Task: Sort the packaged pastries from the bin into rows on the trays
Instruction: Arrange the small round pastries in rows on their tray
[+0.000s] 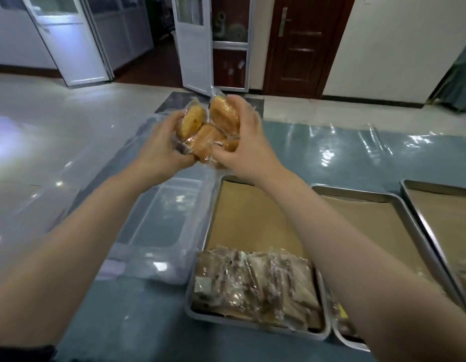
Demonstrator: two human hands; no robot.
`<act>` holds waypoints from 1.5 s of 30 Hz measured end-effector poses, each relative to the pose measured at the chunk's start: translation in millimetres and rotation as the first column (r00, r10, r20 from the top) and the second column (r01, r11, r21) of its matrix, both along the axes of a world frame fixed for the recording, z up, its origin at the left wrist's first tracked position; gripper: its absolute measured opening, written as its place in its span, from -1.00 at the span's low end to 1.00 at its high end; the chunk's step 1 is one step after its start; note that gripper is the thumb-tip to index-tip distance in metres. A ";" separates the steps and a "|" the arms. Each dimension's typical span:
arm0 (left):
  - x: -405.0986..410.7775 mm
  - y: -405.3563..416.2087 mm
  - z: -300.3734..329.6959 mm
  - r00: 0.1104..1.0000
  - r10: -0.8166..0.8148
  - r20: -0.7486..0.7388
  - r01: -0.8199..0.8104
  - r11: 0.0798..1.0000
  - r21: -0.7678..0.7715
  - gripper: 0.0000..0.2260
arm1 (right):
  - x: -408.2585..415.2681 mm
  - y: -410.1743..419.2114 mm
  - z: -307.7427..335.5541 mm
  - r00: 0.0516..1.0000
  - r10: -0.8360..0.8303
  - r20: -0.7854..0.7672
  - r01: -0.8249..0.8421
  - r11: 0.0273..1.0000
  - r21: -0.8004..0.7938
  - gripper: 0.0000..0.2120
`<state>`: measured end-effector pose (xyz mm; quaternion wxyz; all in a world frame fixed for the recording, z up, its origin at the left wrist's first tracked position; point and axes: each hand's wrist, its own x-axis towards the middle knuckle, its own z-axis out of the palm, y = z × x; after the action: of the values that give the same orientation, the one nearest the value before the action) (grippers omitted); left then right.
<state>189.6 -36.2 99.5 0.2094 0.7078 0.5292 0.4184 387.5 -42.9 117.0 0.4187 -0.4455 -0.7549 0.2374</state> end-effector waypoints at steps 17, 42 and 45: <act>258.7 -152.2 -80.6 0.984 -0.124 0.125 0.162 0.916 -0.367 -0.25 | 258.7 -164.0 -83.9 0.973 -0.187 -0.133 0.108 0.884 -0.456 -0.08; 498.4 -113.5 -135.6 0.960 -0.216 0.177 0.279 0.762 -0.584 -0.46 | 508.8 -157.4 -122.0 0.882 -0.439 -0.174 0.222 0.710 -0.668 -0.09; 522.4 -111.4 -140.0 0.958 -0.222 0.180 0.286 0.748 -0.599 -0.48 | 537.4 -158.0 -122.4 0.890 -0.431 -0.149 0.231 0.707 -0.668 -0.11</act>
<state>712.1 -147.6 -40.5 0.5103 0.6437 0.5249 0.2231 924.9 -200.9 -5.4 0.3871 -0.6490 -0.4653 0.4609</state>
